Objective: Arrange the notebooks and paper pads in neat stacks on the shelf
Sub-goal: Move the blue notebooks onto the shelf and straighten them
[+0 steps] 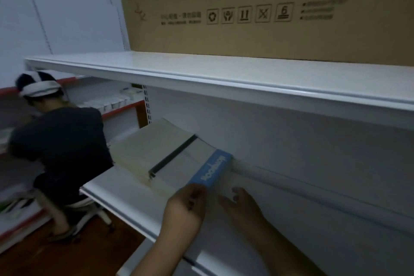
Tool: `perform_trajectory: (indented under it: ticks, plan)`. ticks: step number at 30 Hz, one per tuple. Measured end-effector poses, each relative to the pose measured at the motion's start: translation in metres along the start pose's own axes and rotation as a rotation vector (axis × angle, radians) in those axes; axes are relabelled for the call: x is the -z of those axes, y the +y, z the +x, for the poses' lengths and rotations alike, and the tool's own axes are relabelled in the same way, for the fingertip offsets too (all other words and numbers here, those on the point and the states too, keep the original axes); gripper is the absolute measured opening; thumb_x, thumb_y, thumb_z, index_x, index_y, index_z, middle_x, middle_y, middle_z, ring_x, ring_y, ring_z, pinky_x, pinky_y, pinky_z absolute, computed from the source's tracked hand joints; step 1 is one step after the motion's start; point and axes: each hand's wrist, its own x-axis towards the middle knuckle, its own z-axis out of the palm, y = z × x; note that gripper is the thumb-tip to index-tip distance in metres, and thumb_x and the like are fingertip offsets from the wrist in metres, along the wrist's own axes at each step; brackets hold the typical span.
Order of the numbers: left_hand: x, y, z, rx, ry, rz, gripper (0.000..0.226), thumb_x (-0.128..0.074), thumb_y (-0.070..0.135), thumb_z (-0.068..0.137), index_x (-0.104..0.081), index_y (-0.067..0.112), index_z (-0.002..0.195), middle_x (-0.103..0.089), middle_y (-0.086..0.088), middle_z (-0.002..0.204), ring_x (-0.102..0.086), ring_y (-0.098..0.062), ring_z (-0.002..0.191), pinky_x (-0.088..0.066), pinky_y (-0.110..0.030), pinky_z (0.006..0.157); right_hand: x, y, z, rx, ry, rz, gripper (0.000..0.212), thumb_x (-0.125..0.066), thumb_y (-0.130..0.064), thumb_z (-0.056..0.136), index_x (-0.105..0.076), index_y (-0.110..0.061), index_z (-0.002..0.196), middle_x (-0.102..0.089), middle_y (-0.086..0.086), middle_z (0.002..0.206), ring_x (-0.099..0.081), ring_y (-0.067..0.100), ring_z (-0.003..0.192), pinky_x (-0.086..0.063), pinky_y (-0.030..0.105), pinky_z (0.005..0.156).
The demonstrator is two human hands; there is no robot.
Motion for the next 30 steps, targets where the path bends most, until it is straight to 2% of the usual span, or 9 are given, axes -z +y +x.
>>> perform_trajectory:
  ticks: [3, 6, 8, 12, 17, 21, 26, 28, 30]
  plan:
    - [0.030, -0.014, 0.016, 0.045, -0.045, 0.129, 0.025, -0.058, 0.016, 0.085, -0.060, 0.038, 0.074, -0.061, 0.009, 0.064, -0.057, -0.001, 0.060, -0.037, -0.007, 0.051, -0.040, -0.032, 0.021, -0.066, -0.017, 0.002, 0.071, -0.057, -0.062, 0.077, -0.045, -0.016, 0.129, -0.050, 0.010, 0.126, -0.057, 0.028, 0.109, -0.051, 0.035, 0.091]
    - [0.062, -0.028, 0.032, 0.216, -0.172, 0.281, 0.019, -0.054, 0.025, 0.091, -0.061, 0.031, 0.074, -0.064, 0.005, 0.070, -0.060, -0.009, 0.064, -0.045, -0.019, 0.058, -0.032, -0.032, 0.022, -0.071, -0.038, -0.078, 0.073, -0.057, -0.067, 0.071, -0.052, -0.016, 0.123, -0.059, 0.005, 0.118, -0.061, 0.022, 0.101, -0.053, 0.036, 0.085]
    - [0.080, -0.027, 0.043, 0.408, -0.252, 0.160, 0.030, -0.049, 0.034, 0.095, -0.068, 0.016, 0.079, -0.066, -0.003, 0.063, -0.060, -0.016, 0.054, -0.046, -0.023, 0.053, -0.013, -0.025, 0.017, -0.054, -0.040, -0.060, 0.048, -0.062, -0.046, 0.082, -0.057, -0.013, 0.116, -0.065, 0.003, 0.109, -0.062, 0.017, 0.087, -0.053, 0.028, 0.070]
    - [0.088, -0.014, 0.048, 0.632, -0.440, -0.056, 0.060, -0.043, 0.054, 0.092, -0.069, 0.000, 0.090, -0.073, -0.014, 0.067, -0.067, -0.021, 0.055, -0.052, -0.024, 0.052, 0.012, -0.015, -0.004, -0.069, -0.065, 0.400, 0.018, -0.057, -0.010, 0.091, -0.059, -0.009, 0.109, -0.065, 0.007, 0.085, -0.057, 0.018, 0.065, -0.039, 0.017, 0.036]
    - [0.095, -0.011, 0.047, 0.566, -0.271, -0.115, 0.039, -0.055, 0.045, 0.089, -0.061, 0.007, 0.093, -0.072, -0.010, 0.068, -0.068, -0.021, 0.055, -0.053, -0.029, 0.055, 0.010, -0.023, -0.017, -0.020, -0.107, 0.670, 0.010, -0.060, -0.004, 0.088, -0.063, -0.012, 0.094, -0.065, 0.000, 0.057, -0.052, 0.012, 0.045, -0.034, 0.019, 0.034]
    - [0.099, -0.003, 0.038, 0.611, -0.355, -0.461, 0.015, -0.061, 0.028, 0.084, -0.069, 0.018, 0.091, -0.073, -0.015, 0.089, -0.071, -0.028, 0.062, -0.058, -0.035, 0.059, 0.010, -0.027, -0.026, 0.050, -0.228, 0.723, 0.039, -0.060, -0.017, 0.065, -0.065, -0.008, 0.103, -0.063, 0.009, 0.055, -0.048, 0.014, 0.037, -0.032, 0.018, 0.032]
    - [0.092, -0.006, 0.024, 0.658, -0.405, -0.916, 0.044, -0.051, 0.045, 0.074, -0.078, 0.014, 0.091, -0.073, -0.020, 0.092, -0.071, -0.036, 0.078, -0.057, -0.053, 0.071, 0.010, -0.026, -0.042, 0.131, -0.294, 0.607, 0.047, -0.058, -0.020, 0.070, -0.060, -0.006, 0.115, -0.064, 0.013, 0.054, -0.049, 0.018, 0.032, -0.036, 0.019, 0.032]
    - [0.092, -0.010, 0.021, 0.670, -0.420, -0.928, 0.046, -0.052, 0.049, 0.073, -0.079, 0.014, 0.085, -0.073, -0.020, 0.092, -0.072, -0.034, 0.076, -0.055, -0.052, 0.075, 0.014, -0.025, -0.048, 0.109, -0.301, 0.604, 0.040, -0.058, -0.018, 0.074, -0.060, -0.012, 0.114, -0.069, 0.012, 0.061, -0.053, 0.017, 0.033, -0.037, 0.018, 0.031]
    - [0.090, -0.012, 0.015, 0.636, -0.417, -0.937, 0.040, -0.065, 0.034, 0.075, -0.072, 0.005, 0.101, -0.072, -0.022, 0.097, -0.072, -0.034, 0.078, -0.057, -0.046, 0.074, 0.018, -0.024, -0.054, 0.063, -0.297, 0.615, 0.026, -0.060, -0.006, 0.083, -0.062, -0.009, 0.109, -0.071, 0.011, 0.063, -0.056, 0.016, 0.033, -0.038, 0.017, 0.030]
